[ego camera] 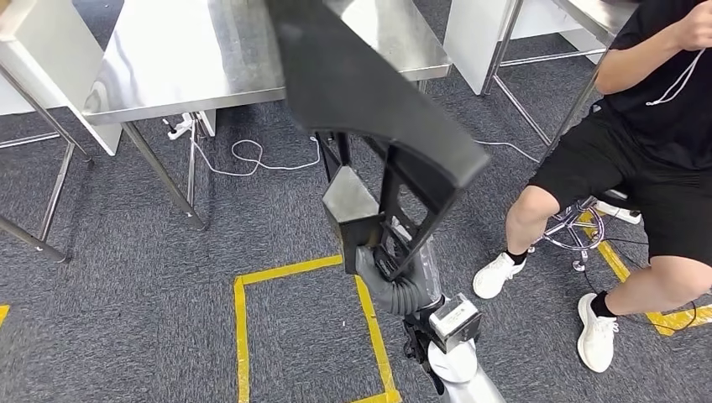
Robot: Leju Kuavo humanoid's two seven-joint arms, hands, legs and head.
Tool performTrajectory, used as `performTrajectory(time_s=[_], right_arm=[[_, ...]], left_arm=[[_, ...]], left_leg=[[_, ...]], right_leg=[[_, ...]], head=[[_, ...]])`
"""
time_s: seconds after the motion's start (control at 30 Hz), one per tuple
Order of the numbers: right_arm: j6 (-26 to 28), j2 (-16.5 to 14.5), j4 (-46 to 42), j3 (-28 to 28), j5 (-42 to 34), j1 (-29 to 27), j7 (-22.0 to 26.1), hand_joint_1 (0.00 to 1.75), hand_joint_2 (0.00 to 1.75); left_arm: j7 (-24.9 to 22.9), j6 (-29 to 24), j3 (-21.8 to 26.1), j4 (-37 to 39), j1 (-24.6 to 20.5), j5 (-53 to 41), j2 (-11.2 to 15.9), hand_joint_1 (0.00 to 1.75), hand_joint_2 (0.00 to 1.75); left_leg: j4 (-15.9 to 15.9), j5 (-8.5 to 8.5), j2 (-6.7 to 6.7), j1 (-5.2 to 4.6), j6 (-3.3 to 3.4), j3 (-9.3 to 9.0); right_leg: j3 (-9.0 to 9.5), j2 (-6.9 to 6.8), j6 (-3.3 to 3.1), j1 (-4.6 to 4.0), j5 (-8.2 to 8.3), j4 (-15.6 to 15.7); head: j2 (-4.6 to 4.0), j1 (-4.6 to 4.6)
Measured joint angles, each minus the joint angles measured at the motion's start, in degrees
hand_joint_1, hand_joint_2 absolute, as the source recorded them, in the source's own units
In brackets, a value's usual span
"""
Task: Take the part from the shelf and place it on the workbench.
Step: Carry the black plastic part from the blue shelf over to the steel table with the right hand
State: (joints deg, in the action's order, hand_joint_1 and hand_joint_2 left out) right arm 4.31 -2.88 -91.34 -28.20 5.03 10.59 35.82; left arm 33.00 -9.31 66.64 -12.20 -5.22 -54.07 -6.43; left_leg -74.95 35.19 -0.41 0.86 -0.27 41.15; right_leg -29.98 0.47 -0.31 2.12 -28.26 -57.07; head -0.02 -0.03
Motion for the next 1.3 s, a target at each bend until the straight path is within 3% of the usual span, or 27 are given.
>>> performTrajectory(time_s=[0.03,0.07,0.1,0.17,0.2,0.23,0.3,0.33,0.37,0.4,0.47,0.53,0.57,0.6,0.63,0.67,0.73,0.77,0.83,0.9,0.93,1.0,1.07,1.1,1.2,1.23,1.3], right_arm=[[0.0,0.0,0.0,0.0,0.0,0.0,0.0,1.75,1.75],[0.0,0.0,0.0,0.0,0.0,0.0,0.0,1.75,1.75],[0.0,0.0,0.1,-0.1,0.0,0.0,0.0,1.75,1.75],[0.0,0.0,0.1,-0.2,0.0,0.0,0.0,1.75,1.75],[0.0,0.0,0.2,-0.3,0.0,0.0,0.0,1.75,1.75],[0.0,0.0,0.2,-0.3,0.0,0.0,0.0,1.75,1.75],[0.0,-0.3,0.1,-0.4,0.0,0.3,0.0,1.75,1.75],[0.0,-0.3,0.1,-0.4,0.0,0.5,0.0,1.75,1.75],[0.0,-0.4,0.1,-0.5,0.0,0.6,0.0,1.75,1.75],[0.0,-0.4,0.1,-0.5,0.1,0.7,0.0,1.75,1.75],[0.0,-0.3,0.2,-0.6,0.3,0.6,-0.2,1.75,1.75],[-0.1,-0.4,0.5,-0.7,1.0,0.7,-0.8,1.75,1.75],[-0.1,-0.4,0.7,-0.8,1.5,0.9,-1.1,1.75,1.75],[-0.1,-0.5,1.0,-0.9,2.0,1.1,-1.5,1.75,1.75],[0.1,-0.6,1.3,-1.1,2.6,1.4,-1.7,1.75,1.75],[0.4,-0.7,1.6,-1.3,3.2,1.7,-1.9,1.75,1.75],[1.0,-1.2,2.2,-1.8,4.4,2.3,-2.2,1.75,1.75],[1.2,-1.6,2.3,-2.0,4.7,2.6,-2.3,1.75,1.75],[1.6,-2.2,2.4,-2.3,5.0,3.1,-2.3,1.75,1.75],[1.8,-2.6,2.6,-2.5,5.3,3.6,-2.4,1.75,1.75],[1.8,-2.7,2.6,-2.6,5.6,3.7,-2.6,1.75,1.75],[1.9,-2.9,2.8,-3.0,6.2,3.7,-3.0,1.75,1.75],[2.0,-2.9,3.0,-3.3,6.8,3.7,-3.4,1.75,1.75],[2.1,-3.0,3.1,-3.3,7.1,3.7,-3.5,1.75,1.75],[2.2,-3.4,3.3,-3.5,7.8,3.8,-4.2,1.75,1.75],[2.2,-3.6,3.3,-3.6,8.1,4.0,-4.4,1.75,1.75],[2.3,-4.1,3.2,-3.6,8.5,4.5,-4.6,1.75,1.75]], left_arm=[[0.0,0.0,0.0,0.0,0.1,0.0,0.0,0.00,1.75],[0.0,0.0,0.0,0.0,0.1,0.0,0.0,0.00,1.75],[0.0,0.0,0.0,0.0,0.2,0.0,0.0,0.00,1.75],[0.0,0.0,0.0,0.1,0.4,0.0,0.0,0.00,1.75],[0.0,0.0,0.0,0.1,0.4,0.0,-0.1,0.00,1.75],[0.0,-0.1,0.0,0.1,0.4,0.0,-0.1,0.00,1.75],[-0.1,-0.2,0.0,0.1,0.2,-0.1,-0.1,0.00,1.75],[0.0,-0.2,0.0,0.1,0.1,-0.1,-0.1,0.00,1.75],[0.0,-0.2,0.0,0.1,0.0,-0.1,0.0,0.00,1.75],[0.0,-0.2,0.0,0.0,0.0,-0.1,0.0,0.00,1.75],[0.0,-0.1,0.0,0.0,0.0,-0.1,0.1,0.00,1.75],[0.0,-0.2,0.0,0.0,0.1,0.1,0.1,0.00,1.75],[0.0,-0.2,0.0,0.0,0.2,0.2,0.0,0.00,1.75],[0.0,-0.2,0.0,0.0,0.2,0.3,0.0,0.00,1.75],[0.0,-0.2,0.0,0.1,0.2,0.4,-0.1,0.00,1.75],[0.0,-0.2,0.0,0.1,0.1,0.5,-0.2,0.00,1.75],[-0.1,-0.3,0.0,0.1,0.0,0.7,-0.3,0.00,1.75],[-0.1,-0.3,0.0,0.1,0.0,0.8,-0.3,0.00,1.75],[-0.1,-0.3,0.0,0.0,-0.2,0.9,-0.3,0.00,1.75],[-0.1,-0.3,0.0,0.0,-0.4,1.0,-0.3,0.00,1.75],[-0.1,-0.3,0.0,0.0,-0.4,1.0,-0.3,0.00,1.75],[-0.1,-0.3,0.0,0.0,-0.3,1.1,-0.3,0.00,1.75],[-0.1,-0.3,0.1,0.0,-0.2,1.1,-0.3,0.00,1.75],[-0.1,-0.4,0.1,0.0,-0.1,1.2,-0.3,0.00,1.75],[-0.1,-0.4,0.3,0.0,0.0,1.2,-0.4,0.00,1.75],[-0.1,-0.4,0.4,0.0,0.0,1.2,-0.4,0.00,1.75],[-0.1,-0.4,0.5,0.0,-0.1,1.2,-0.4,0.00,1.75]], left_leg=[[1.2,1.02,0.17,0.38,-0.44,0.85],[3.6,0.38,0.34,0.75,-0.86,1.04],[6.9,-2.31,0.56,1.14,-1.26,0.75],[13.3,-9.77,1.41,1.65,-1.51,-0.14],[15.1,-12.18,1.80,1.66,-1.28,-0.70],[15.9,-12.96,1.97,1.56,-0.83,-1.07],[15.9,-12.11,1.50,1.12,0.46,-2.79],[16.0,-11.82,1.22,0.94,1.18,-3.69],[16.0,-11.46,0.99,0.67,1.85,-4.69],[16.1,-10.94,0.82,0.46,2.45,-5.39],[16.0,-9.63,0.39,-0.15,3.07,-6.60],[16.0,-8.17,-0.05,-0.75,3.44,-8.22],[16.0,-7.41,-0.24,-1.07,3.57,-9.18],[16.1,-6.63,-0.37,-1.36,3.66,-10.13],[16.0,-5.83,-0.46,-1.60,3.68,-11.01],[16.0,-5.11,-0.55,-1.76,3.56,-11.76],[16.0,-4.24,-0.56,-1.85,3.06,-12.78],[15.5,-4.48,-0.51,-1.85,2.76,-12.90],[11.7,-6.17,-0.26,-1.79,2.24,-10.99],[5.2,-6.97,-0.10,-1.46,1.50,-6.46],[2.5,-6.08,-0.06,-1.17,1.06,-4.03],[-0.3,-2.46,0.01,-0.42,0.12,0.25],[2.0,-0.91,0.17,0.27,-0.68,1.99],[5.0,-2.35,0.29,0.58,-1.00,1.71],[14.3,-10.63,0.97,1.06,-1.10,-0.93],[15.6,-11.88,1.12,0.99,-0.72,-1.72],[16.0,-11.87,1.10,0.75,0.44,-3.16]], right_leg=[[0.99,0.03,0.25,0.23,-0.80,0.0],[1.97,0.06,0.54,0.48,-1.61,0.0],[2.81,0.04,0.91,0.69,-2.46,0.0],[4.39,0.06,1.80,0.69,-4.22,0.1],[5.32,0.04,2.32,0.56,-5.00,0.4],[6.40,0.04,3.02,0.33,-5.26,0.5],[7.48,-0.11,4.57,0.20,-4.60,-0.8],[6.67,-0.21,4.99,0.18,-3.91,-3.3],[4.80,-0.30,4.89,0.23,-3.66,-6.5],[2.09,-0.40,4.29,0.22,-4.16,-10.2],[-3.33,-0.42,2.43,-0.20,-7.38,-15.4],[-6.48,-0.41,1.60,-0.86,-10.64,-15.2],[-6.99,-0.41,1.76,-1.22,-10.66,-13.0],[-6.95,-0.40,2.24,-1.65,-8.87,-10.0],[-6.54,-0.45,2.70,-2.01,-5.48,-7.1],[-6.03,-0.53,2.67,-2.33,-2.25,-4.8],[-4.80,-0.55,1.53,-2.60,1.86,-2.7],[-4.11,-0.42,0.60,-2.54,1.86,-2.1],[-2.43,-0.24,-0.53,-2.00,1.69,-1.0],[-0.55,-0.28,-1.24,-1.53,1.15,0.0],[0.21,-0.31,-1.44,-1.45,0.80,0.3],[1.52,-0.14,-1.39,-1.21,-0.16,0.7],[2.70,0.09,-0.96,-0.82,-1.39,0.8],[3.32,0.16,-0.67,-0.61,-2.10,0.8],[5.40,0.26,0.48,-0.59,-4.45,1.0],[6.46,0.27,1.05,-0.78,-4.84,1.1],[7.47,0.26,2.54,-1.20,-4.43,0.0]], head=[[0.00,0.00],[-0.01,0.01],[-0.01,-0.01],[-0.01,-0.33],[0.00,-0.36],[0.00,-0.36],[0.00,-0.03],[0.00,-0.01],[0.00,0.05],[0.00,0.16],[0.01,0.31],[0.01,0.36],[0.00,0.37],[-0.01,0.37],[-0.01,0.28],[0.00,0.20],[0.00,0.03],[0.00,0.03],[0.00,-0.02],[0.01,-0.19],[0.00,-0.30],[0.01,-0.35],[0.00,-0.37],[-0.01,-0.36],[-0.01,-0.50],[0.00,-0.49],[0.01,-0.35]])
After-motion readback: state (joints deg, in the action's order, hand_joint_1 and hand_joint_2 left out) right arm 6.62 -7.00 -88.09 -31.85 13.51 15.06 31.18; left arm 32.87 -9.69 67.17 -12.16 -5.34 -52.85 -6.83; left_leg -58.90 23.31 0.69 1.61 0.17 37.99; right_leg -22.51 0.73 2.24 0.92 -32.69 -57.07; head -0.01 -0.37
